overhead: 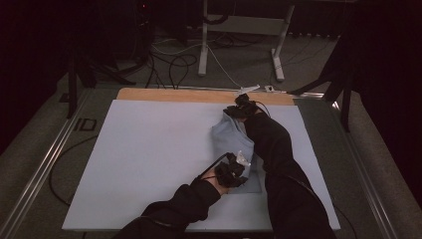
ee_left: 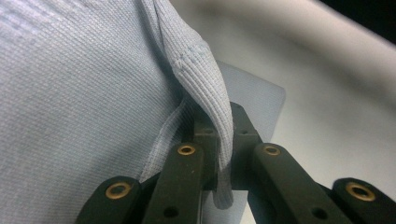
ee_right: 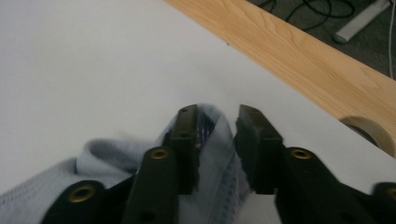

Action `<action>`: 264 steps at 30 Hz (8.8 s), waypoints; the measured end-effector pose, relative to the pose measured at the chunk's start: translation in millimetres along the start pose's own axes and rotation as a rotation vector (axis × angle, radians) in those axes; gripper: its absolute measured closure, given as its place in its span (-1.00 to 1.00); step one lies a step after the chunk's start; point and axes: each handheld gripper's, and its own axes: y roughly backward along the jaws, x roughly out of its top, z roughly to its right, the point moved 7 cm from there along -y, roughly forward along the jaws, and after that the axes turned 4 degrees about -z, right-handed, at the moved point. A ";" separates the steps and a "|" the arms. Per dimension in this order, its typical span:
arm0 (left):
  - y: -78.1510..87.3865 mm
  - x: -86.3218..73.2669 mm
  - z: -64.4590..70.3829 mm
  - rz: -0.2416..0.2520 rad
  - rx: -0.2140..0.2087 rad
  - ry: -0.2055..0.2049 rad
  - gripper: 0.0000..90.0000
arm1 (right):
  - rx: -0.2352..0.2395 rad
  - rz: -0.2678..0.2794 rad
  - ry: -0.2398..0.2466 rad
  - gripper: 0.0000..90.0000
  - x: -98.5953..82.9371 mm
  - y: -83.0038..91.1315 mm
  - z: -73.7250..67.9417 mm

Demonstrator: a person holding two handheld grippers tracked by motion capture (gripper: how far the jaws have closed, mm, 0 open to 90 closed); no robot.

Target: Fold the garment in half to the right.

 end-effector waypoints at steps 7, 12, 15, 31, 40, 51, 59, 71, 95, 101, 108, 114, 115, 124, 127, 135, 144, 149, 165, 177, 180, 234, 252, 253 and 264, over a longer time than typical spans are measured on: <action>-5.6 0.8 -2.5 -0.003 -0.003 0.023 0.92 | -0.012 -0.029 -0.018 0.13 -3.3 16.1 6.2; -5.2 2.8 -0.8 -0.007 -0.008 0.026 0.91 | -0.048 -0.003 -0.021 0.02 -0.8 41.8 10.0; -2.8 7.0 4.5 -0.002 -0.016 0.025 0.90 | -0.051 0.018 -0.019 -0.03 0.6 52.0 5.9; -16.0 17.6 26.6 0.003 -0.105 0.029 0.52 | -0.006 0.069 -0.044 -0.28 -4.2 53.6 -7.3; -18.4 13.8 44.6 -0.018 -0.186 -0.033 0.31 | 0.031 0.073 -0.069 -0.60 -7.1 54.8 -8.3; 31.0 9.2 26.6 0.181 -0.212 -0.033 -0.17 | 0.028 0.063 -0.090 -0.69 -10.6 53.8 -5.4; 67.4 1.5 9.9 0.296 -0.238 -0.071 -0.63 | 0.020 0.043 -0.120 -0.69 -15.1 46.7 -2.6; 116.5 -53.6 -33.9 0.409 -0.118 0.027 -0.99 | -0.009 -0.031 -0.165 -0.57 -32.7 24.1 9.0; 140.3 -155.5 -82.7 0.471 0.108 0.181 -0.99 | 0.014 -0.078 -0.119 0.87 -41.0 16.6 -1.4; 145.9 -156.7 -86.2 0.493 0.160 0.173 -0.99 | 0.043 0.024 -0.116 0.87 -26.7 24.0 -4.7; 148.9 -158.0 -89.9 0.511 0.159 0.197 -0.99 | 0.036 -0.036 -0.144 0.87 -42.0 8.3 2.7; 149.8 -158.3 -91.6 0.522 0.176 0.207 -0.99 | 0.040 -0.059 -0.150 0.86 -47.1 0.0 5.2; 149.7 -158.7 -92.0 0.520 0.178 0.205 -0.99 | 0.045 -0.053 -0.149 0.86 -47.0 -0.9 5.0; 151.6 -160.2 -95.4 0.519 0.197 0.218 -0.99 | -0.009 -0.078 -0.151 0.79 -51.5 -8.3 7.9; 151.8 -160.5 -95.9 0.510 0.221 0.201 -0.99 | -0.022 -0.086 -0.138 0.64 -49.3 -6.4 6.9; 158.1 -159.7 -94.9 0.530 0.219 0.189 -0.96 | -0.006 -0.061 -0.137 0.05 -36.2 12.4 -1.0; 165.6 -158.9 -91.8 0.557 0.200 0.161 -0.96 | -0.010 -0.013 -0.061 0.03 -19.6 48.6 -28.6; 168.1 -162.4 -93.6 0.541 0.195 0.165 -0.96 | 0.040 0.017 -0.025 0.21 -25.9 69.9 -61.1; 170.4 -176.8 -98.5 0.523 0.195 0.169 -0.98 | 0.219 -0.015 0.136 1.00 -80.7 98.8 -156.2; 163.4 -177.0 -98.6 0.523 0.188 0.168 -0.98 | 0.277 -0.090 0.146 1.00 -130.4 82.9 -179.5; 163.3 -177.4 -99.7 0.525 0.189 0.172 -0.98 | 0.276 -0.111 0.181 1.00 -140.8 75.7 -185.7; 179.2 -185.0 -100.5 0.525 0.172 0.133 -0.98 | 0.276 0.181 0.074 -0.79 -97.8 132.5 -165.7; 186.8 -198.4 -104.7 0.519 0.186 0.153 -0.98 | 0.231 0.184 0.015 -0.79 -148.2 146.7 -138.2; 187.6 -199.6 -104.9 0.521 0.189 0.154 -0.98 | 0.231 0.184 0.015 -0.79 -148.2 146.7 -138.2; 189.6 -217.4 -113.5 0.486 0.215 0.182 -0.98 | 0.135 0.171 -0.046 -0.79 -189.7 156.5 -119.3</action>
